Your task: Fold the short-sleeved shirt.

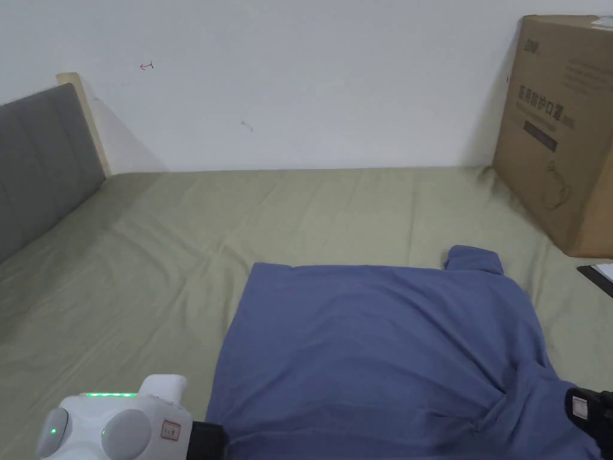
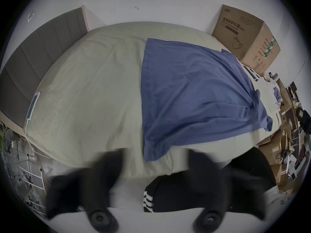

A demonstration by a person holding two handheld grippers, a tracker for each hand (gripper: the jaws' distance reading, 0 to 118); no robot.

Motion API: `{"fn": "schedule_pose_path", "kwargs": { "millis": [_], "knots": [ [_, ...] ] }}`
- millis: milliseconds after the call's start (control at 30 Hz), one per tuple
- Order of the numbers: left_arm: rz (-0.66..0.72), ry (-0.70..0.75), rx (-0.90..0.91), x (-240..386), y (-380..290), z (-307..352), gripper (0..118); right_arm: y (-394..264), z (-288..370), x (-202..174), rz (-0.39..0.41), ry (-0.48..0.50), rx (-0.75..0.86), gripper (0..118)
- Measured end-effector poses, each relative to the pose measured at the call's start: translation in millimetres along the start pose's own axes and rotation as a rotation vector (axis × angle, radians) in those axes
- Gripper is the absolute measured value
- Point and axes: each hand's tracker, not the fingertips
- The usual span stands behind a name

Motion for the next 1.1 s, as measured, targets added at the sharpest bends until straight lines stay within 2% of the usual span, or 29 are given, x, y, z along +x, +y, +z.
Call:
{"fn": "schedule_pose_path", "kwargs": {
  "millis": [100,233,267,333,367,433,500,533,733,767,800,833,867,933,1033,1100],
  "knots": [
    [-0.020,-0.011,-0.015,1.5,-4.0,-15.8,113,-0.3,-5.4,-6.9,0.029,0.008,-0.032,0],
    [-0.138,0.077,-0.061,9.7,-9.3,-44.2,110,-1.6,-13.7,-6.2,0.064,0.008,-0.061,0],
    [-0.158,0.100,-0.039,10.0,-12.4,-48.6,93,-2.6,-14.7,-5.5,0.068,0.008,-0.064,0],
    [-0.162,0.097,-0.013,9.5,-19.6,-53.9,13,-3.4,-17.9,-8.8,0.075,0.006,-0.076,0],
    [-0.165,0.102,0.016,10.0,-24.1,-51.4,8,-5.0,-18.9,-7.5,0.075,0.002,-0.081,0],
    [-0.164,0.095,0.085,11.0,-31.2,-41.5,3,-8.5,-19.5,-3.9,0.079,-0.024,-0.081,0],
    [-0.101,0.022,0.166,6.3,-37.4,-32.3,2,-10.4,-17.2,4.5,0.080,-0.061,-0.049,0],
    [-0.084,0.040,0.203,6.5,-39.7,-25.7,2,-10.0,-15.8,13.5,0.069,-0.095,-0.030,0],
    [-0.033,-0.006,0.242,15.0,-38.1,-6.9,2,-6.1,-36.7,96.8,-0.175,-0.196,-0.116,0],
    [-0.031,-0.008,0.243,15.8,-37.6,-6.1,2,-6.5,-44.1,109.7,-0.203,-0.192,-0.163,9],
    [-0.028,-0.010,0.246,17.4,-37.0,-5.3,2,-7.9,-53.4,123.7,-0.246,-0.177,-0.227,42],
    [-0.024,-0.009,0.252,18.9,-36.3,-4.5,2,-11.3,-63.0,135.5,-0.289,-0.176,-0.293,91],
    [-0.019,-0.009,0.254,19.9,-35.5,-4.3,2,-17.2,-72.3,143.3,-0.315,-0.173,-0.354,118],
    [0.001,-0.006,0.254,23.0,-35.2,-3.1,2,-30.6,-80.3,152.7,-0.319,-0.159,-0.383,108],
    [0.026,0.000,0.246,28.2,-37.1,-1.5,2,-43.8,-96.2,148.6,-0.261,-0.258,-0.506,107],
    [0.030,0.014,0.233,29.8,-39.1,-3.4,2,-53.4,-105.4,151.3,-0.238,-0.283,-0.541,98]
  ]
}}
